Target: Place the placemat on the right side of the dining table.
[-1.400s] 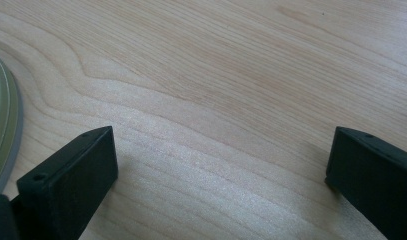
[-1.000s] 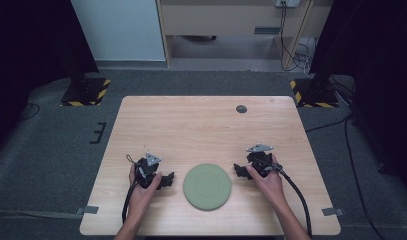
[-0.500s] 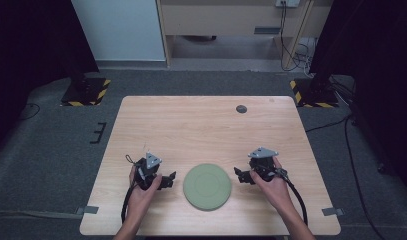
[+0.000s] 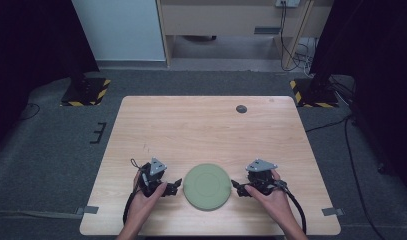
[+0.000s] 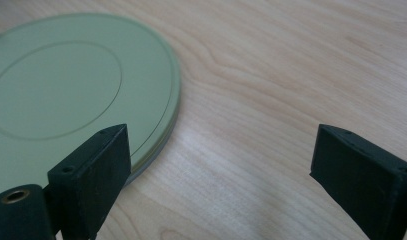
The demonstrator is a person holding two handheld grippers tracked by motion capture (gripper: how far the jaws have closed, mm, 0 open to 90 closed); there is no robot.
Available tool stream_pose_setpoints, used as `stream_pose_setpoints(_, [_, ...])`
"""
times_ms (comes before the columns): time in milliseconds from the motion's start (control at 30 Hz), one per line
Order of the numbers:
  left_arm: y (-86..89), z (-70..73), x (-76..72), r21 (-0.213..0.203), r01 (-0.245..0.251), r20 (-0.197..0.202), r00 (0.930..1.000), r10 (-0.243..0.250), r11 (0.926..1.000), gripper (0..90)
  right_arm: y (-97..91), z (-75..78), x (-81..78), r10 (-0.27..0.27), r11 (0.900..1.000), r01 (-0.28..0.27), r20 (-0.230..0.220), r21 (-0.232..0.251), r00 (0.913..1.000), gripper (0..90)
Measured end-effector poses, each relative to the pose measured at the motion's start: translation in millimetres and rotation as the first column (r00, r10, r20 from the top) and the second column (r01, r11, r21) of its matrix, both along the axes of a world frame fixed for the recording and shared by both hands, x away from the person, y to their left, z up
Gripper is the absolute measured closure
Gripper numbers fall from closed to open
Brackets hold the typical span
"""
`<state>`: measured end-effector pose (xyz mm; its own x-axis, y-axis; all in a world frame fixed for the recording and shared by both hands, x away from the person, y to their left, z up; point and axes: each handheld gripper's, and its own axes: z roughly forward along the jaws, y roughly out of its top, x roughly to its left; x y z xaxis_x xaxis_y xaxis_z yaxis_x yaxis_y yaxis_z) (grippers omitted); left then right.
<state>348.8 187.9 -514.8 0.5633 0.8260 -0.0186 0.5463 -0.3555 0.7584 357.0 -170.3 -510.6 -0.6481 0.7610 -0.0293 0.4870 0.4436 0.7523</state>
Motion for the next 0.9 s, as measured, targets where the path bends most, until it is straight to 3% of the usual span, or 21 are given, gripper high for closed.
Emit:
stream_pose_setpoints(67, [3.0, -2.5, -2.2, -0.009, -0.005, -0.016, 0.9999, 0.004, 0.9999, 3.2, 5.3, -4.2, -2.4, 0.02, 0.9992, -0.02, -0.004, -0.035, 0.9998, 10.3])
stream_pose_setpoints(167, [0.1, -9.5, -2.5, -0.003, 0.019, -0.057, 0.9982, -0.019, 0.9998, 3.2, 7.9, -6.8, -3.4, 0.031, 0.9981, -0.032, -0.009, -0.053, 0.9995, 10.7])
stream_pose_setpoints(267, [-4.6, -11.8, -2.7, -0.001, 0.035, -0.067, 0.9971, -0.035, 0.9994, 3.3, 9.0, -8.5, -4.4, 0.035, 0.9973, -0.035, -0.009, -0.064, 0.9994, 10.8])
stream_pose_setpoints(433, [-15.4, -12.8, -3.2, 0.016, 0.044, -0.065, 0.997, -0.042, 0.9989, 3.2, 9.4, -11.2, -4.9, 0.044, 0.9957, -0.045, -0.015, -0.081, 0.9989, 11.6])
stream_pose_setpoints(900, [-16.5, -13.0, -1.2, 0.028, 0.027, -0.059, 0.9979, -0.026, 0.9992, 2.7, 9.5, -12.9, -1.7, 0.018, 0.9964, -0.019, -0.007, -0.083, 0.9998, 9.1])
